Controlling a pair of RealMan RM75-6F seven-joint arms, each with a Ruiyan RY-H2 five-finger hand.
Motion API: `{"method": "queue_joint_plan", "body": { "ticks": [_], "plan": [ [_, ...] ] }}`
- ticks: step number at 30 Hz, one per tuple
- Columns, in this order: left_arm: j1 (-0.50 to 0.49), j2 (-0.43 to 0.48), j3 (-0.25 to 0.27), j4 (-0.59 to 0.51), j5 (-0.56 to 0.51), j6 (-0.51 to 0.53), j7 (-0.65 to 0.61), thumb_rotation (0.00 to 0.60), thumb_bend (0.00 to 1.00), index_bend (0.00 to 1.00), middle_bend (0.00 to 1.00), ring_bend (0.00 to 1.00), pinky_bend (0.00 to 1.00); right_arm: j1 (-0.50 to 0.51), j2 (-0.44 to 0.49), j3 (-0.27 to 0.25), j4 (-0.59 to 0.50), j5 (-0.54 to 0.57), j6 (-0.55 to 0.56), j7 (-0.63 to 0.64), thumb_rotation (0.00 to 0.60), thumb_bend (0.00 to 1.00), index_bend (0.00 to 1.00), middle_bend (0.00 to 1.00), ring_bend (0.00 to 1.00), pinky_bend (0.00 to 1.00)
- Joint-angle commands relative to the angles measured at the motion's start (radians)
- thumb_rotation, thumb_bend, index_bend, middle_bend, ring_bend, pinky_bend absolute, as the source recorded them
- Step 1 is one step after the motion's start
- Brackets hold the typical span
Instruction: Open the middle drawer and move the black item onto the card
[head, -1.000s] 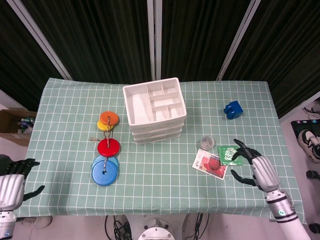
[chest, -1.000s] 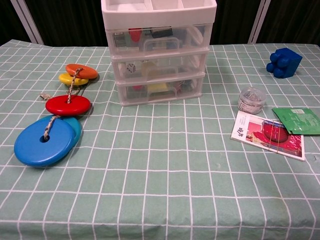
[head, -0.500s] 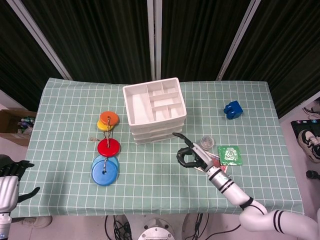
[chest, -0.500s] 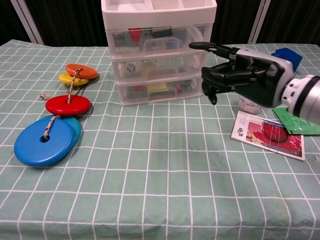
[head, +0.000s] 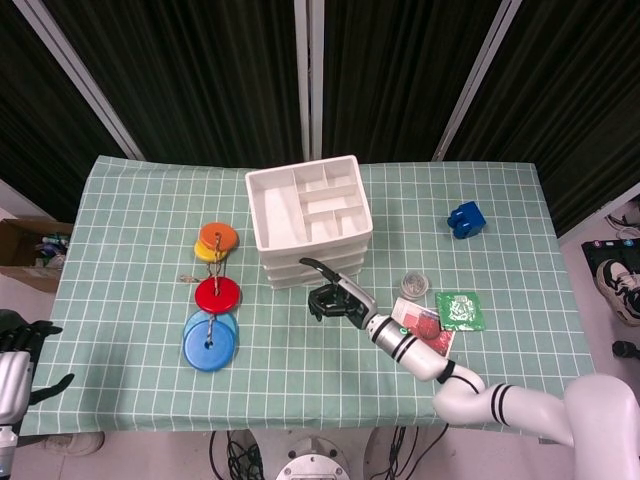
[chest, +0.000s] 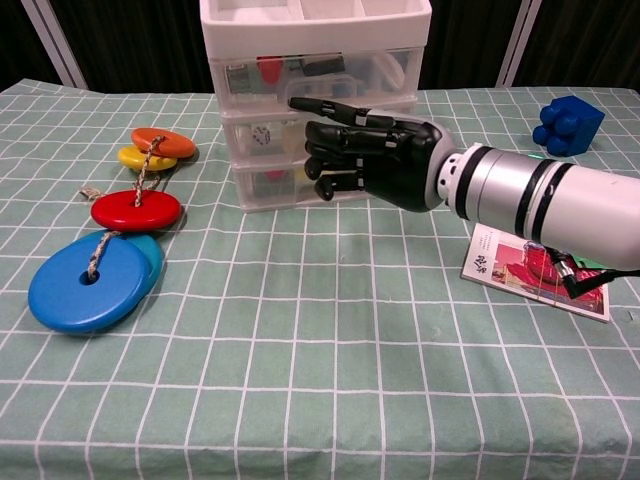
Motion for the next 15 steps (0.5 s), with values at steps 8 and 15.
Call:
{"method": "queue_joint_plan", "body": {
  "ticks": [8, 15],
  "plan": [
    [0.000, -0.004, 0.000, 0.007, -0.002, -0.004, -0.006, 0.600, 0.00, 0.31, 0.25, 0.22, 0.21, 0.031, -0.014, -0.008, 0.022, 0.007, 0.008, 0.006, 0.600, 0.48, 0.11, 0.78, 0.61, 0.67],
    [-0.003, -0.004, -0.001, 0.011, -0.001, -0.007, -0.007, 0.600, 0.00, 0.31, 0.25, 0.22, 0.21, 0.036, -0.014, -0.017, 0.030, 0.012, 0.024, 0.009, 0.600, 0.48, 0.13, 0.78, 0.61, 0.67]
  ]
}}
